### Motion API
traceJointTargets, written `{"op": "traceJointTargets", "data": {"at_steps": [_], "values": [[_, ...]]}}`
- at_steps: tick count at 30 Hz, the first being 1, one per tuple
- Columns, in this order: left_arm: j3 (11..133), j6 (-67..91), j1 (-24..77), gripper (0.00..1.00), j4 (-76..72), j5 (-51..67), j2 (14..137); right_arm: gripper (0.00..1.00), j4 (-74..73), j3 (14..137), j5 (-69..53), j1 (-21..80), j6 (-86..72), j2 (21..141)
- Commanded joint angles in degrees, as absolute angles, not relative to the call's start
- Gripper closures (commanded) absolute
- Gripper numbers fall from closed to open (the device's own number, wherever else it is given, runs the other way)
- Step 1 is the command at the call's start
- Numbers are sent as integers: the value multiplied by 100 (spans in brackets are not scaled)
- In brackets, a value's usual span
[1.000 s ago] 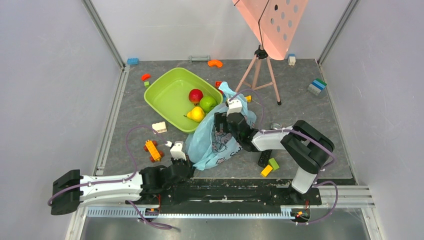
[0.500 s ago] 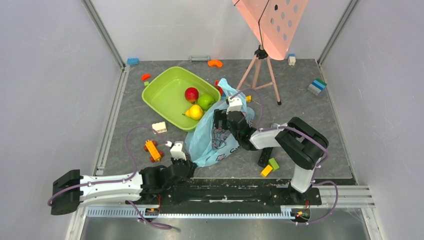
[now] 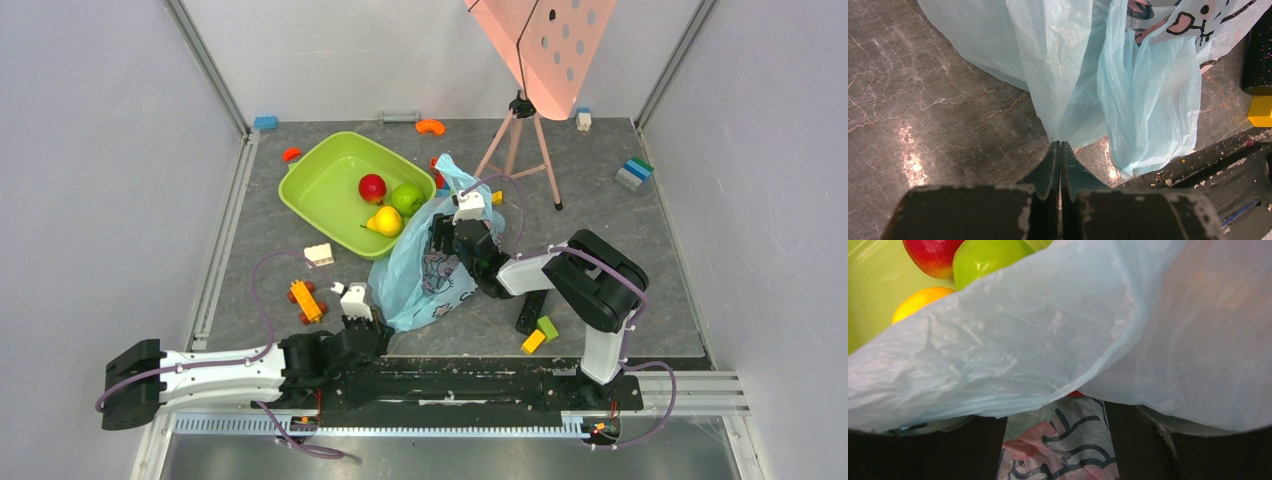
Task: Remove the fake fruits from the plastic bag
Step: Adjust the plastic bag at the center of the board.
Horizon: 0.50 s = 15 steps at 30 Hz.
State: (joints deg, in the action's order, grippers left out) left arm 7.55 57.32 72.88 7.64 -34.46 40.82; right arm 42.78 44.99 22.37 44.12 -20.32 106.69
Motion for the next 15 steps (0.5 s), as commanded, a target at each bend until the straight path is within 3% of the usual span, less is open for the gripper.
{"op": "traceJointTargets", "data": {"at_steps": [1,7,15], "values": [[905,5581,7300,98,835,-3612,4090,31,4711,4390,2114,4394,-1921,10413],[929,5585,7298,98,853,-3573,4047,38,4508,3637,2044,4395,-1902,9615],[1399,5302,7311,98,1282,-3271,3681,38,3817,2782,1813,4403,-1929,8354]]}}
